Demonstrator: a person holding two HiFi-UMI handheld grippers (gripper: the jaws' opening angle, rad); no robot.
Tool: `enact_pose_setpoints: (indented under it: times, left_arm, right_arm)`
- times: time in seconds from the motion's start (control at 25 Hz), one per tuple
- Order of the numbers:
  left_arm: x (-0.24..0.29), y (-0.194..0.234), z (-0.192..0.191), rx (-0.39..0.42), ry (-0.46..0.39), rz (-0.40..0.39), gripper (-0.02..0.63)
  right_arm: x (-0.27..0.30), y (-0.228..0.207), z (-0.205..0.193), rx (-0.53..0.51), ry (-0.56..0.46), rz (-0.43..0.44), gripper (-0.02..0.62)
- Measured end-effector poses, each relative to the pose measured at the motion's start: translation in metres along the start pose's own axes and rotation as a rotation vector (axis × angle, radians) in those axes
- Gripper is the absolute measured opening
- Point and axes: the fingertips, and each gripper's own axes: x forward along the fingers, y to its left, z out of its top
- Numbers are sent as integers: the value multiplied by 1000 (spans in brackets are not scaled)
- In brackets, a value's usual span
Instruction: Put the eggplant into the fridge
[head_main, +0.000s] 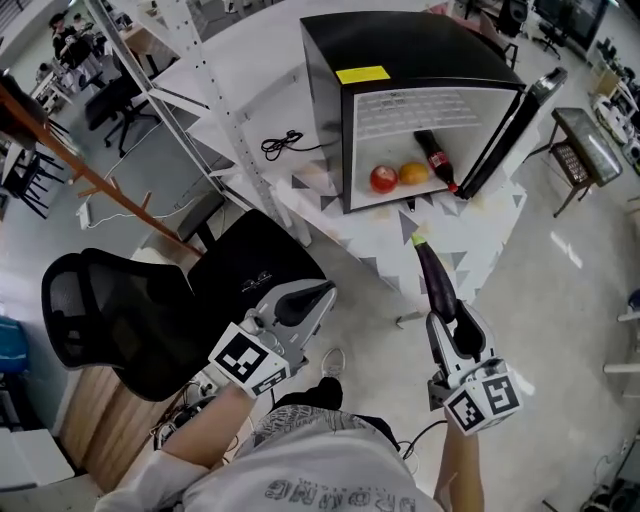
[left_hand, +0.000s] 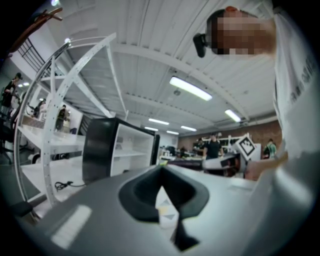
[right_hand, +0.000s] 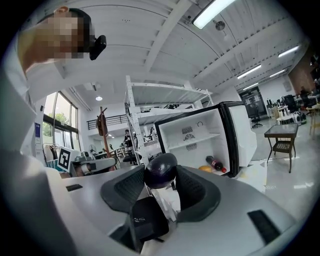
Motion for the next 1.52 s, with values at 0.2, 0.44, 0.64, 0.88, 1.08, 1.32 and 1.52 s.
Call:
enact_pose_setpoints:
  times: [0.2, 0.44, 0.64, 0.88, 1.08, 1.32, 1.52]
  left_arm:
    - [15, 38, 3, -5, -1, -8, 8]
    - [25, 71, 5, -3, -4, -10, 8]
    - [31, 88, 6, -4, 0, -13, 8]
    - [31, 102, 8, -5, 1, -5, 8]
    - [33, 109, 8, -4, 4, 11, 8]
    - [42, 114, 8, 3, 9, 44, 8]
    - [52, 116, 9, 5, 13, 79, 8]
  right_arm:
    - [36, -7, 9, -9, 4, -15, 190]
    - [68, -10, 17, -14, 4, -25, 190]
    - [86, -14, 21, -17, 4, -31, 190]
    - [104, -17, 26, -19, -1, -25, 190]
    - [114, -23, 33, -29, -11, -15, 190]
    - [131, -37, 41, -28, -27, 17, 190]
    - [147, -48, 52, -50, -34, 57, 190]
